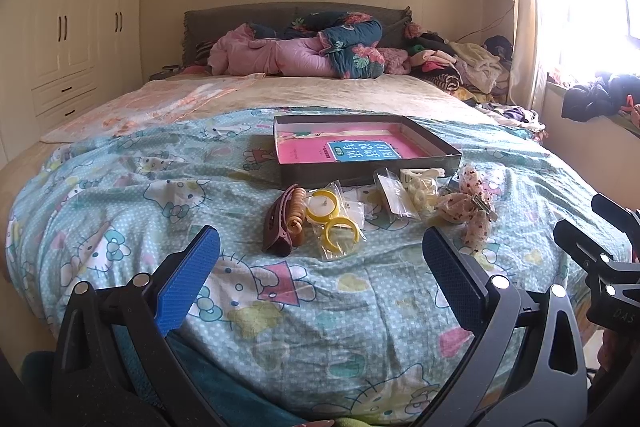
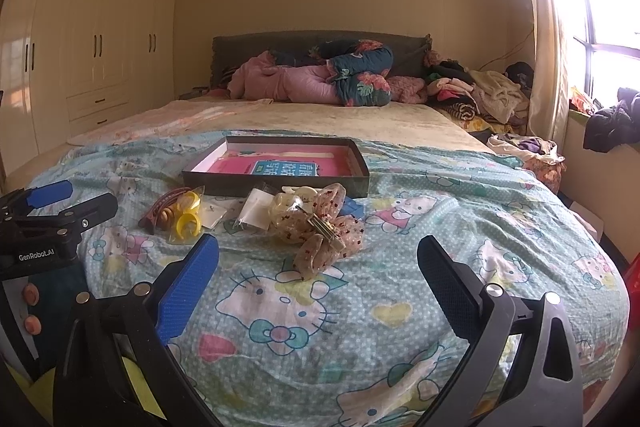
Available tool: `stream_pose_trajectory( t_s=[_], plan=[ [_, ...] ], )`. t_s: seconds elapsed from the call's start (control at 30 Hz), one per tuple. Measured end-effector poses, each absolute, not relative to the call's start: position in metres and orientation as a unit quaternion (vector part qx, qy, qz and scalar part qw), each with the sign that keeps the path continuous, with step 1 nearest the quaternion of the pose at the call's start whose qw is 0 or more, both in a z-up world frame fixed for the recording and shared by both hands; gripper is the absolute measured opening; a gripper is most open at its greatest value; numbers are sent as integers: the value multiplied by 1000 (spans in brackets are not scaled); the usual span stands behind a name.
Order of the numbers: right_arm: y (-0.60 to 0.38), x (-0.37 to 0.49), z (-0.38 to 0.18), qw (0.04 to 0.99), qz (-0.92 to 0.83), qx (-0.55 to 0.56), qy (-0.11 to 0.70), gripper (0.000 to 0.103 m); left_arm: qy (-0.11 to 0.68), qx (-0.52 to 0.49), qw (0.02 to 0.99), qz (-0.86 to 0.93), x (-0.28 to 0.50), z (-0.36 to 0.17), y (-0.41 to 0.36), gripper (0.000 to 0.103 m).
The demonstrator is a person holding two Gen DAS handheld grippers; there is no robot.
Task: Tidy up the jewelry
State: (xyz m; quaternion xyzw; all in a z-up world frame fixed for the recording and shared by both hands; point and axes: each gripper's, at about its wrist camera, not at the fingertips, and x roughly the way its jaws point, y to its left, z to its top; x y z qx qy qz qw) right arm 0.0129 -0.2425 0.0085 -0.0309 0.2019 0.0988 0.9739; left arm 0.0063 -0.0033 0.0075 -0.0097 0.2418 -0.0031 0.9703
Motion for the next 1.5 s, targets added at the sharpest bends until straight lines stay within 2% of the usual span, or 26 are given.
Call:
stream_pose_trajectory(
  t_s=[1.5],
  plan=[
    [-241,13,11,974,101,-31,202,97,234,-9,972,-5,-1,10,-5,93]
  ],
)
